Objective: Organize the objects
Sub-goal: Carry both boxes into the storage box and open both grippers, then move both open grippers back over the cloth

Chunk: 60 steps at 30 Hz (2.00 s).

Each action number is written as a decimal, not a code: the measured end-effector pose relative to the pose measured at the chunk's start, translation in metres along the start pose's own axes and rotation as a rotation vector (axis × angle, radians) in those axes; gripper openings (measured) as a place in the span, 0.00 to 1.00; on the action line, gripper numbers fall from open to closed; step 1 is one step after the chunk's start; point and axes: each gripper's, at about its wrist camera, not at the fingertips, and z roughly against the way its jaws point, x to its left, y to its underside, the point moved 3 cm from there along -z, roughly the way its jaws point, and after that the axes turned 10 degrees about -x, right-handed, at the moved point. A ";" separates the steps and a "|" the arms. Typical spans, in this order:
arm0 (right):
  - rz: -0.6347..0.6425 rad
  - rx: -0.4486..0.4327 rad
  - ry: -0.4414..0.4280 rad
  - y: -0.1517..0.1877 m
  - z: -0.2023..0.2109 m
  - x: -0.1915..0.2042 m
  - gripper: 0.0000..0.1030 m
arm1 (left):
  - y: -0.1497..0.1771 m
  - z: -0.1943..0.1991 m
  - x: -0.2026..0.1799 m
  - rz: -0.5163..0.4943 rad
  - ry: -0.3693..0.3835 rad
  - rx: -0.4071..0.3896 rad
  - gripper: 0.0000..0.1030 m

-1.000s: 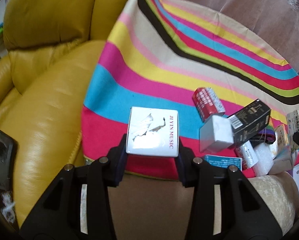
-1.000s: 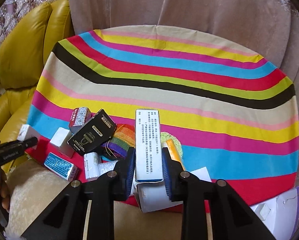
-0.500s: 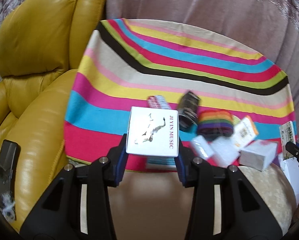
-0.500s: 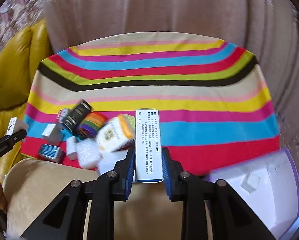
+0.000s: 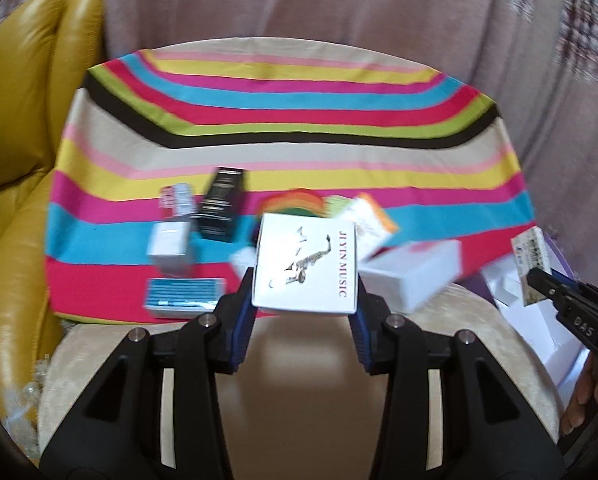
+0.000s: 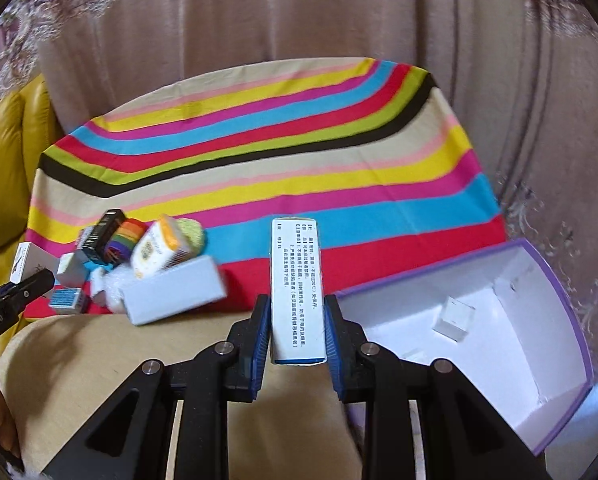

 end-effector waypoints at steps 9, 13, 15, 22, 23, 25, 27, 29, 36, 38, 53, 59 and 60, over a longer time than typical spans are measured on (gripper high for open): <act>-0.074 0.031 0.107 0.018 0.010 -0.056 0.26 | 0.006 -0.020 -0.086 -0.105 0.174 0.062 0.45; -0.089 0.045 0.143 0.021 0.012 -0.073 0.26 | 0.007 -0.029 -0.118 -0.144 0.234 0.096 0.45; -0.100 0.053 0.152 0.024 0.013 -0.080 0.26 | 0.006 -0.034 -0.135 -0.164 0.266 0.111 0.45; -0.140 0.064 0.182 0.031 0.017 -0.101 0.26 | 0.009 -0.046 -0.187 -0.207 0.363 0.153 0.45; -0.146 0.063 0.187 0.031 0.018 -0.105 0.26 | 0.009 -0.046 -0.193 -0.210 0.377 0.155 0.45; -0.167 0.060 0.196 0.031 0.019 -0.112 0.27 | 0.008 -0.046 -0.204 -0.215 0.408 0.151 0.45; -0.186 0.058 0.204 0.032 0.021 -0.120 0.27 | 0.009 -0.047 -0.216 -0.222 0.432 0.148 0.45; -0.200 0.057 0.218 0.032 0.023 -0.127 0.27 | 0.010 -0.049 -0.225 -0.227 0.455 0.155 0.46; -0.232 0.043 0.260 0.033 0.027 -0.145 0.30 | 0.009 -0.055 -0.234 -0.200 0.508 0.179 0.74; -0.224 0.032 0.260 0.032 0.028 -0.144 0.37 | 0.006 -0.054 -0.230 -0.177 0.513 0.175 0.75; -0.026 -0.080 0.234 0.007 0.040 -0.075 0.81 | -0.011 -0.030 -0.166 -0.082 0.354 0.081 0.88; 0.053 -0.101 0.292 -0.004 0.041 -0.050 0.86 | -0.017 -0.018 -0.124 0.007 0.228 0.008 0.89; 0.067 -0.108 0.291 -0.004 0.041 -0.045 0.86 | -0.016 -0.017 -0.117 0.006 0.217 0.006 0.90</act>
